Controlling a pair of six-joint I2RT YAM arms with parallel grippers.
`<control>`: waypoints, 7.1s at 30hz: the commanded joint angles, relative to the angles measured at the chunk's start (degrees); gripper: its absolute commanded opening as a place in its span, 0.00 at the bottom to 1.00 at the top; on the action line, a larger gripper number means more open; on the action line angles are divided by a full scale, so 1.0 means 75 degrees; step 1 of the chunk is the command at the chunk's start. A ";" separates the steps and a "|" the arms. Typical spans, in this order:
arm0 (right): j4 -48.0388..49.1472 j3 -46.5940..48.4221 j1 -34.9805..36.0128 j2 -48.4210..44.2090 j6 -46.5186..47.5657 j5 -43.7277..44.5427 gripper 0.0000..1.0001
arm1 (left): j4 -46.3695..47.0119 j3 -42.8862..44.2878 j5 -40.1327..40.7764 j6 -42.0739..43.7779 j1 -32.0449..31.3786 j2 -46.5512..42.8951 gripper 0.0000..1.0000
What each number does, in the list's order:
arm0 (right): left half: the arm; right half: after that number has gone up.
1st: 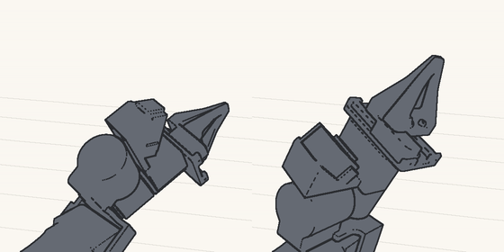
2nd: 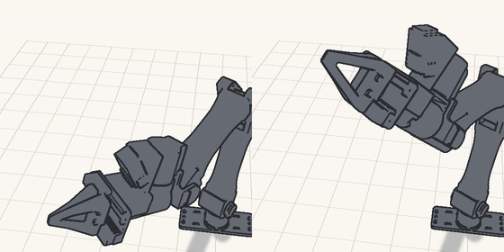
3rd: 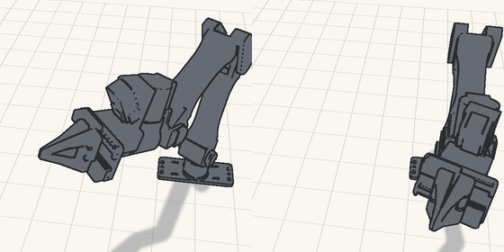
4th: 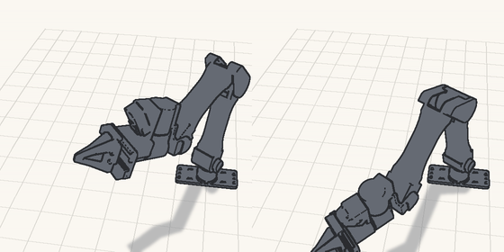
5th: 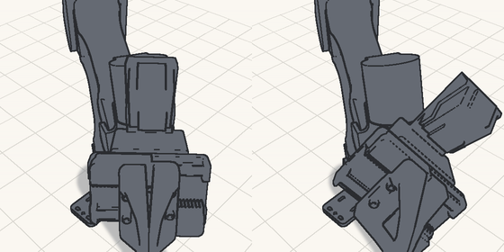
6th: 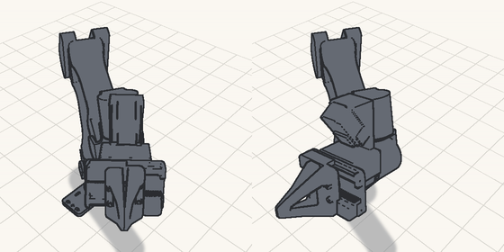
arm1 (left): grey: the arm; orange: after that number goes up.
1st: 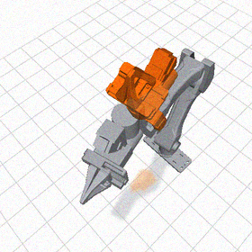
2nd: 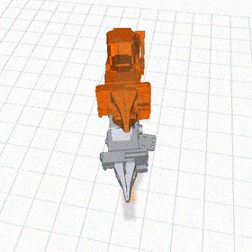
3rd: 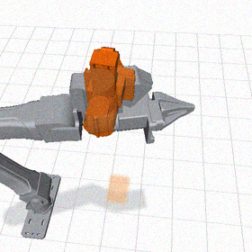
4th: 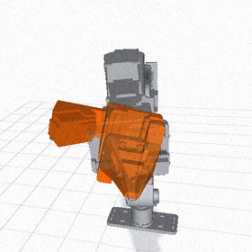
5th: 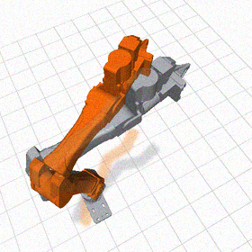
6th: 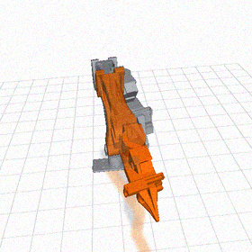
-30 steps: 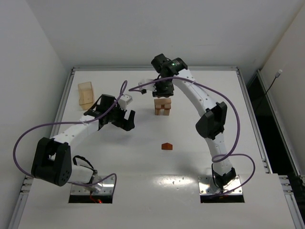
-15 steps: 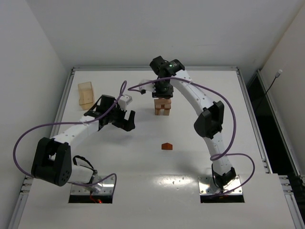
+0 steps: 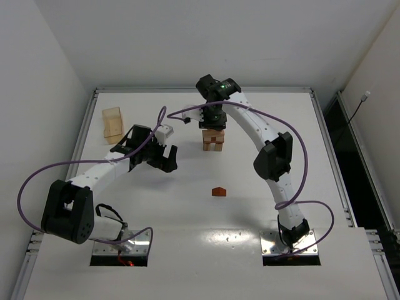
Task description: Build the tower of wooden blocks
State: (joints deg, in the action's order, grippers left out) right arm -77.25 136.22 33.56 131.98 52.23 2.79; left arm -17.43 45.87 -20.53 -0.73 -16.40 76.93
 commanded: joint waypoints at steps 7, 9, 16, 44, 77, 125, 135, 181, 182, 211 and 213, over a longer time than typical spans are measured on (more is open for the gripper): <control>-0.0399 0.0247 0.0177 -0.0055 -0.0085 -0.0067 0.08 | 0.0226 -0.0010 -0.0227 -0.0113 0.0078 0.0079 1.00; -0.0399 0.0247 0.0177 -0.0055 -0.0085 -0.0067 0.10 | 0.0226 -0.0010 -0.0227 -0.0113 0.0078 0.0079 1.00; -0.0399 0.0247 0.0177 0.0016 -0.0085 0.0085 0.14 | 0.0226 -0.0010 -0.0309 -0.0113 0.0078 0.0149 1.00; -0.0399 0.0317 0.0177 0.0226 -0.0085 0.0085 0.38 | 0.0226 0.0060 -0.0450 -0.0113 0.0078 0.0360 1.00; 0.0420 -0.2622 -0.0899 -0.3850 -0.1350 -0.0172 0.81 | 0.0403 -0.0866 -0.0039 -0.0078 0.0278 -0.1525 1.00; 0.2097 -0.6890 -0.7100 -0.6336 -0.3225 -0.6101 0.84 | 0.0882 0.1631 -0.1493 0.4750 -0.4668 0.2891 0.71; 0.2097 -0.6890 -0.7100 -0.6266 -0.3225 -0.6102 0.86 | 0.1141 0.2134 -0.1328 0.4399 -0.4739 0.3454 0.68; 0.2226 -0.6901 -0.6303 -0.5844 -0.2710 -0.7181 0.85 | -0.5126 0.7450 -0.2019 0.5581 -0.1563 0.3017 0.00; 0.2157 -0.6820 -0.6222 -0.5844 -0.2629 -0.7076 0.85 | -0.5732 0.8418 -0.2020 0.5814 -0.1493 0.3844 0.00; 0.2168 -0.6749 -0.5998 -0.5774 -0.2698 -0.6383 1.00 | -0.6500 1.1707 -0.1739 0.6520 -0.1938 0.6500 0.00; 0.2168 -0.6749 -0.5998 -0.5774 -0.2698 -0.6383 1.00 | -0.6325 1.1709 -0.1657 0.6449 -0.1938 0.6501 0.00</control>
State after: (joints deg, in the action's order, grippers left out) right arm -61.80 83.40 -11.81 88.60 31.44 -43.92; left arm -67.40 130.67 -32.38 46.68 -30.30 125.69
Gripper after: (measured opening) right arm 0.994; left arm 0.304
